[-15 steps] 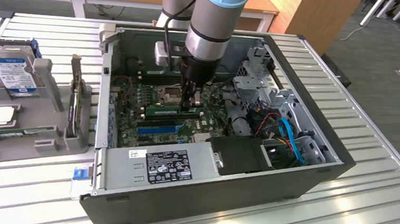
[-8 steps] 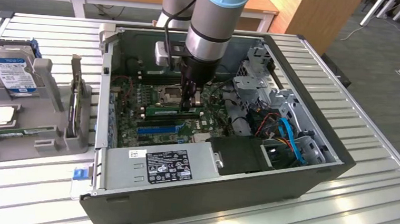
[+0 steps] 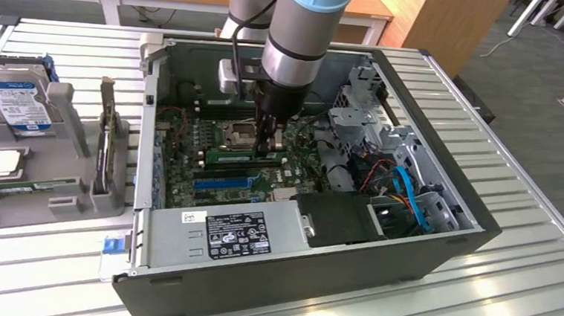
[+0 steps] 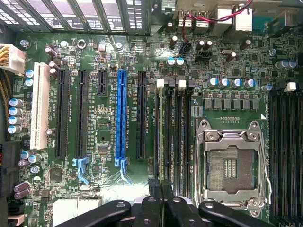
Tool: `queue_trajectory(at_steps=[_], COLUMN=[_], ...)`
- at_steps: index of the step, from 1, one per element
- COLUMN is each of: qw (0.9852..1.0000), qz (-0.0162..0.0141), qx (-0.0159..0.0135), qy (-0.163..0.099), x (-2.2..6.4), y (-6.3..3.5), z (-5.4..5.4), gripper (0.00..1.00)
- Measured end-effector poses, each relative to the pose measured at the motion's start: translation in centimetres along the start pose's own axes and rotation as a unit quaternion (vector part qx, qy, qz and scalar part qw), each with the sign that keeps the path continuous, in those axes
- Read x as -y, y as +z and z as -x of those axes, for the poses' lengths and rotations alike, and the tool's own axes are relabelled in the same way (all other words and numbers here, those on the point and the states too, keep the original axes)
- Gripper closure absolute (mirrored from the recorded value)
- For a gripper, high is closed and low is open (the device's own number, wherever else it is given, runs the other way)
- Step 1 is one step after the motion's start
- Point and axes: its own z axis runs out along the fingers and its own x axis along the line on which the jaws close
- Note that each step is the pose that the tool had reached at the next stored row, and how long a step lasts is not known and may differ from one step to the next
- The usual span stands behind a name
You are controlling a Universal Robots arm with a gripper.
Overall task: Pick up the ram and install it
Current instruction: 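Insert the ram into the slot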
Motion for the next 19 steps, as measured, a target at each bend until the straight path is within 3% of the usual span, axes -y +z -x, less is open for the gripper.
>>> queue_trajectory(at_steps=[19], qw=[1.0], qz=[0.0], qx=[0.0], qy=[0.0], x=[0.03], y=[0.43], z=[-0.01], gripper=[0.88])
